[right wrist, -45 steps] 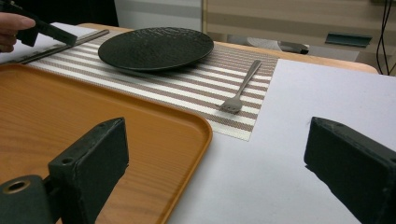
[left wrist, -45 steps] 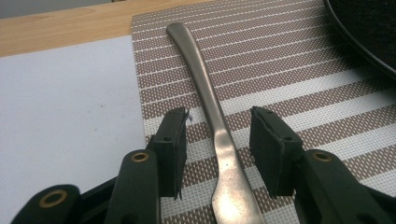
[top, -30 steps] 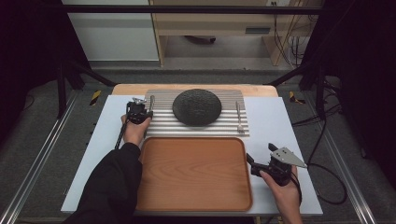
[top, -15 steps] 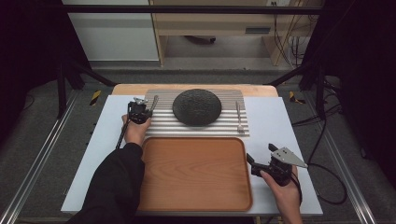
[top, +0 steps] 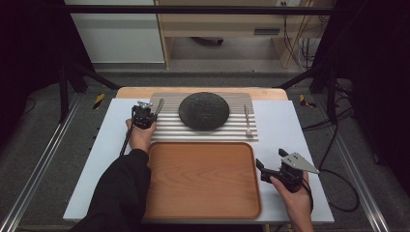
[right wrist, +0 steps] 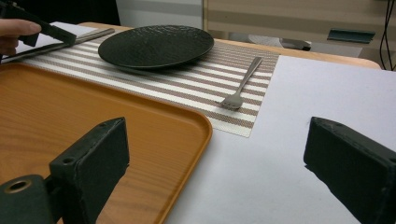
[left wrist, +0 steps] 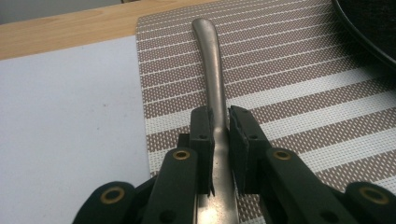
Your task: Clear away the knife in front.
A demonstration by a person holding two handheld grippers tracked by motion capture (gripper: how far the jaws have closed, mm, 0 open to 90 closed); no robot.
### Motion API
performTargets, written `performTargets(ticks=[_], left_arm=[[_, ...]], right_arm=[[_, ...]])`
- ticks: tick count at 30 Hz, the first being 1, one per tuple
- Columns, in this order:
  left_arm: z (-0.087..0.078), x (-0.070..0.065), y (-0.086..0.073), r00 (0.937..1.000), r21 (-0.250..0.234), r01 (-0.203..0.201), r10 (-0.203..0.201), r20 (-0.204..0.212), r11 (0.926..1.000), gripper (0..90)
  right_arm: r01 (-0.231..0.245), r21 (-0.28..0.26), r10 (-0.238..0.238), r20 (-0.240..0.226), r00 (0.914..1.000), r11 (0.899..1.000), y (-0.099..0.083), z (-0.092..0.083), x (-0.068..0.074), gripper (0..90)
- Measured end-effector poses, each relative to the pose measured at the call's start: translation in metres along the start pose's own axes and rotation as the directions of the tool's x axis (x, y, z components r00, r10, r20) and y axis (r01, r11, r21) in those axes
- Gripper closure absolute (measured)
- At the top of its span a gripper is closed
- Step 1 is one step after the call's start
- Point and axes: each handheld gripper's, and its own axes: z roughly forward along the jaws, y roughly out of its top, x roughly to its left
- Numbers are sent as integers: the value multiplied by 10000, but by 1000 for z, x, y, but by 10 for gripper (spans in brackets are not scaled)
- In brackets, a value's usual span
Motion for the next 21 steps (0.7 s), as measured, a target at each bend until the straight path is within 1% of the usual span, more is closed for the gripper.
performTargets(ticks=[1,2,7,12,15,19,21], left_arm=[[0,0,0,10000,-37,56,-56,2,10000,798],[-1,-1,0,10000,-64,7,-7,-35,10000,798],[-5,-1,2,9999,-210,14,-16,-134,9998,798],[-7,-1,3,9998,-194,-30,26,-204,9998,798],[-8,-1,3,9998,-272,41,-46,-199,9996,798],[-9,0,4,9996,-243,-27,20,-299,9997,798],[-9,1,4,9995,-258,30,-38,-321,9997,798]], right_arm=[[-3,-10,3,4,10000,10000,0,0,0,68],[-29,-6,29,8,10000,10000,0,0,0,68],[-24,-5,24,21,10000,10000,0,0,0,68],[20,-18,-20,21,10000,10000,0,0,0,68],[6,-7,-6,23,10000,10000,0,0,0,68],[32,13,-32,25,10000,10000,0,1,0,68],[46,-18,-46,21,10000,10000,0,0,0,68]])
